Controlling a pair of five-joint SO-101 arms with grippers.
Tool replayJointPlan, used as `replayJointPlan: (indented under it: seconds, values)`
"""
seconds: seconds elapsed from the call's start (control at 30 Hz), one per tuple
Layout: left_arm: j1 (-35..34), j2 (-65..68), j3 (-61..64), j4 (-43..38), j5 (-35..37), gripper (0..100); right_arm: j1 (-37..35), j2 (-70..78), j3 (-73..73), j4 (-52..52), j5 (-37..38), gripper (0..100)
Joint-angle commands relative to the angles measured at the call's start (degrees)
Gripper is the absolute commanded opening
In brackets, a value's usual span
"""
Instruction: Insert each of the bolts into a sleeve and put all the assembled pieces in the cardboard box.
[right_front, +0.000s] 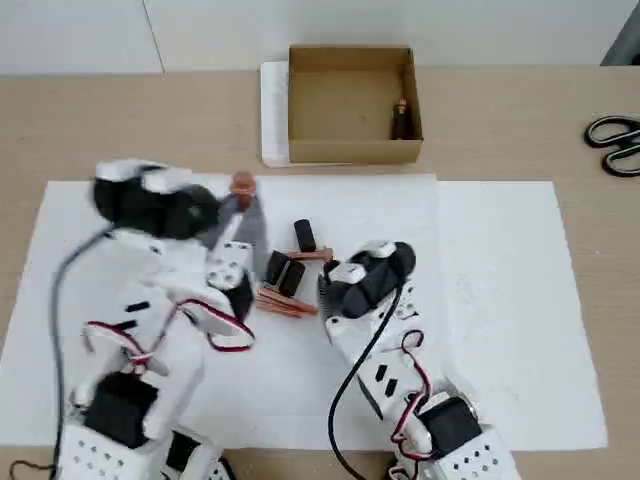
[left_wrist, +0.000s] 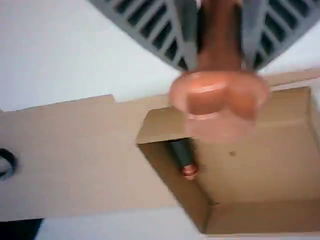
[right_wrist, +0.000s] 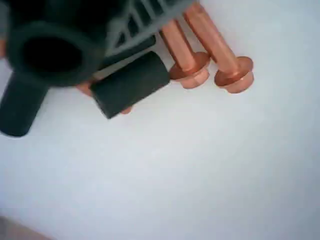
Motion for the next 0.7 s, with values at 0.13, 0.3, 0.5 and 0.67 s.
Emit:
replayJointPlan:
  seconds: [0.13, 0.3, 0.5, 0.67]
  values:
    - [4.57, -3.25, 8.57, -9.32, 2.55, 1, -3.03, -0.22, -0.44, 0.13, -0.79, 0.4]
    - [4.75, -3.16, 10.42, -9.49, 5.89, 1, -3.30, -0.22, -0.44, -0.13, -1.41, 0.4]
    - [4.84, -3.52, 12.44, -9.49, 8.88, 1, -4.79, -0.22, -0.53, -0.13, -6.77, 0.4]
    - [4.75, -3.69, 12.35, -9.67, 8.88, 1, -4.79, -0.22, -0.44, -0.13, -6.77, 0.4]
